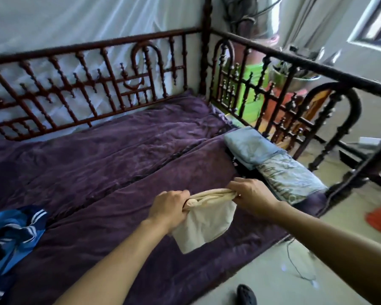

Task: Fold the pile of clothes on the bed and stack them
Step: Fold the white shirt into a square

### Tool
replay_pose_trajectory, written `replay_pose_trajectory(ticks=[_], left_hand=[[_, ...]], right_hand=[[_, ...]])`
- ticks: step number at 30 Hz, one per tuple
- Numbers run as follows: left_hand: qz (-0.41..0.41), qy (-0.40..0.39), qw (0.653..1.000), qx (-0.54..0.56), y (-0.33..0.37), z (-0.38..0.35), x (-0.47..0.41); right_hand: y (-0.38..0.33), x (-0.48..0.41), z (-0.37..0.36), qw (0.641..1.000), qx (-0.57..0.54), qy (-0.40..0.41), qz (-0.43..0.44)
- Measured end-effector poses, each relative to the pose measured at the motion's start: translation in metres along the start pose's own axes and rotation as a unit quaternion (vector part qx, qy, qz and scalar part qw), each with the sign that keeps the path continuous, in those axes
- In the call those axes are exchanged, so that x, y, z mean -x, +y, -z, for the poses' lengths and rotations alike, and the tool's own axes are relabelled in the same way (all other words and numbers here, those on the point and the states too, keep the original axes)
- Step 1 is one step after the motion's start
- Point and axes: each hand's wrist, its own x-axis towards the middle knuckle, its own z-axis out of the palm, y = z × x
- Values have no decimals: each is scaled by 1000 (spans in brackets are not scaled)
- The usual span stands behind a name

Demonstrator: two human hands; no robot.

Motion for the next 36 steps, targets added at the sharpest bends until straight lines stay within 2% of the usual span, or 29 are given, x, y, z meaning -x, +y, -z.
replay_pose_trajectory(ticks=[4, 10, 16, 19, 23, 28, 33, 36], left_hand=[[-48, 15, 999, -11, 65, -25, -58], [-87, -7, 996, 23, 173, -72, -152], [-46, -49, 987, 147, 264, -116, -236], [3, -72, 978, 194, 292, -139, -274], [86, -111, 967, 214, 292, -174, -322], [169, -176, 951, 187, 259, -223, -373], [235, -164, 942, 174, 218, -266, -425], [229, -108, 963, 93, 195, -292, -439]], right_hand=[[76, 28, 26, 999, -8, 20, -46], [216, 60, 62, 994, 19, 27, -106], [339, 60, 97, 989, 58, 59, -125], [390, 45, 102, 986, 73, 32, -147], [443, 4, 74, 984, 67, -20, -165], [485, -58, 9, 968, 35, -105, -224], [516, -115, -53, 955, -7, -118, -271], [523, -134, -95, 956, -3, -115, -269]])
